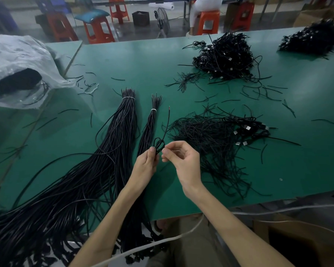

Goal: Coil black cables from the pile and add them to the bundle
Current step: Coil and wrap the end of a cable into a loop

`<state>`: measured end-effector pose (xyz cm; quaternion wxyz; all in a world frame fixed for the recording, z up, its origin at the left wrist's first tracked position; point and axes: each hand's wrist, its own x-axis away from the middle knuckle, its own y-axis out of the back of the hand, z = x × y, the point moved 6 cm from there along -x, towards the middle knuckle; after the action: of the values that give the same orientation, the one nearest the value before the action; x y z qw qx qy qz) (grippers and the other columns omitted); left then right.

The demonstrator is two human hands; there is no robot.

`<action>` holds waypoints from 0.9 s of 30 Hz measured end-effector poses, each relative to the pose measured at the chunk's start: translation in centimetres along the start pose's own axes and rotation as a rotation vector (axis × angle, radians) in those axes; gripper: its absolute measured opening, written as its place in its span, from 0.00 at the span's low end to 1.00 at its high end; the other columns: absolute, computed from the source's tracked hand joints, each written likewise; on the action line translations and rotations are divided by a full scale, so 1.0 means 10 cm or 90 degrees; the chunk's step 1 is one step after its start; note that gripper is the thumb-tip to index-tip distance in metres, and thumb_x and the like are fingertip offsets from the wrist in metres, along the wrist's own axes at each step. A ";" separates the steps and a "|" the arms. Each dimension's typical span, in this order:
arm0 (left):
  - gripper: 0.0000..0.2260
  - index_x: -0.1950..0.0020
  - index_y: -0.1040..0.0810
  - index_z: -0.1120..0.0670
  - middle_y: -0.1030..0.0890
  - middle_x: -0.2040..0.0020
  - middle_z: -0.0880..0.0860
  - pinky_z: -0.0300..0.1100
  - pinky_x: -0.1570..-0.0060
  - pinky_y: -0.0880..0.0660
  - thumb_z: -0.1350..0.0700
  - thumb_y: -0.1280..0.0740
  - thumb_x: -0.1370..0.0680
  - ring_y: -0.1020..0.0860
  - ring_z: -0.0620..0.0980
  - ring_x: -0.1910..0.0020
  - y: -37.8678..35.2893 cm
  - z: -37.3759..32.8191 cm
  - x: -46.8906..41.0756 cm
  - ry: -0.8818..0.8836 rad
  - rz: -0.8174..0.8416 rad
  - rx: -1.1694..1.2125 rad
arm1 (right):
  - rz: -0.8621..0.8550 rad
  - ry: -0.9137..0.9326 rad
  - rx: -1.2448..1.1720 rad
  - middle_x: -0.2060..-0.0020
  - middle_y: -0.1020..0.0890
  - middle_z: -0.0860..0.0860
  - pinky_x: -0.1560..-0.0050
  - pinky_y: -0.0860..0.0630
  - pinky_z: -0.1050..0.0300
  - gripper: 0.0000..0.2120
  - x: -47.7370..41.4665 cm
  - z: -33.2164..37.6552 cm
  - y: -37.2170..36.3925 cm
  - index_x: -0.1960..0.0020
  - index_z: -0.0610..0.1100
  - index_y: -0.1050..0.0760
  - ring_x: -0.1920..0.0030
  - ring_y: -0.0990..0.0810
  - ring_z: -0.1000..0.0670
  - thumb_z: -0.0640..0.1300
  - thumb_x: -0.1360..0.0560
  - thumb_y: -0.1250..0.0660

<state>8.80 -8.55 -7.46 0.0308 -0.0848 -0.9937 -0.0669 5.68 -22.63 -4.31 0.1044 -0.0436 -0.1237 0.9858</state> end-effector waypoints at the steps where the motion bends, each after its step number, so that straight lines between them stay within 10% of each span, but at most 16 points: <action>1: 0.20 0.58 0.33 0.56 0.36 0.71 0.43 0.33 0.75 0.40 0.43 0.45 0.14 0.40 0.41 0.74 0.00 0.00 0.00 0.000 -0.001 -0.001 | -0.005 0.000 -0.004 0.59 0.14 0.46 0.54 0.18 0.57 0.05 -0.01 0.01 0.01 0.52 0.40 0.18 0.59 0.15 0.46 0.37 0.26 0.24; 13: 0.22 0.57 0.29 0.56 0.34 0.71 0.43 0.32 0.74 0.39 0.43 0.47 0.13 0.38 0.41 0.74 0.03 0.04 0.00 0.009 -0.024 -0.039 | -0.252 0.047 0.142 0.57 0.14 0.48 0.54 0.20 0.57 0.04 -0.46 0.27 0.99 0.50 0.43 0.19 0.58 0.15 0.51 0.40 0.24 0.25; 22: 0.22 0.56 0.29 0.58 0.32 0.71 0.42 0.32 0.74 0.38 0.42 0.47 0.14 0.38 0.41 0.74 0.03 0.03 0.01 0.004 -0.027 -0.043 | -0.232 0.084 0.373 0.59 0.17 0.54 0.56 0.24 0.69 0.05 -0.48 0.27 1.10 0.53 0.47 0.21 0.59 0.19 0.61 0.42 0.24 0.25; 27: 0.22 0.56 0.29 0.58 0.33 0.71 0.42 0.32 0.74 0.38 0.43 0.47 0.14 0.37 0.41 0.74 0.02 0.02 0.02 0.003 -0.025 -0.049 | -0.254 0.107 0.363 0.58 0.17 0.52 0.52 0.19 0.57 0.04 -0.44 0.36 1.08 0.51 0.44 0.21 0.59 0.18 0.56 0.41 0.23 0.26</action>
<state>8.65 -8.27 -7.57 0.0284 -0.0660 -0.9918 -0.1059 7.41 -34.70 -3.32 0.3128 -0.0682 0.1596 0.9338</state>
